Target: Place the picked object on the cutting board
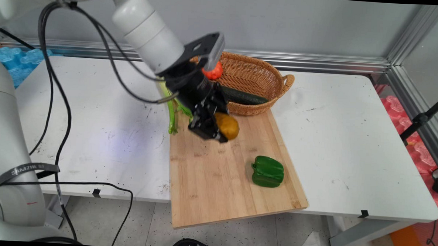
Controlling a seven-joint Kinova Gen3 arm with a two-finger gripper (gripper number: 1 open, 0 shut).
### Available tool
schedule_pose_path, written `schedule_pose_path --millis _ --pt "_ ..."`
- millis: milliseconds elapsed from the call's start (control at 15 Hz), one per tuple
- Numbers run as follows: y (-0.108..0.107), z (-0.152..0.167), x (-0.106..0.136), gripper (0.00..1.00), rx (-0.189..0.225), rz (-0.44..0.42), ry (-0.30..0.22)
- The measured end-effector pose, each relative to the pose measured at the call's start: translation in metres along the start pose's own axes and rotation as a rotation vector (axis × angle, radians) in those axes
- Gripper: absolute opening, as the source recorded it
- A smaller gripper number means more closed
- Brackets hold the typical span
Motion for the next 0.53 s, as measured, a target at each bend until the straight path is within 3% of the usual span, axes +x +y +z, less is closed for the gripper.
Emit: schedule_pose_path --millis 533 --pt "0.041 0.047 -0.017 0.0 -0.085 0.126 -0.018"
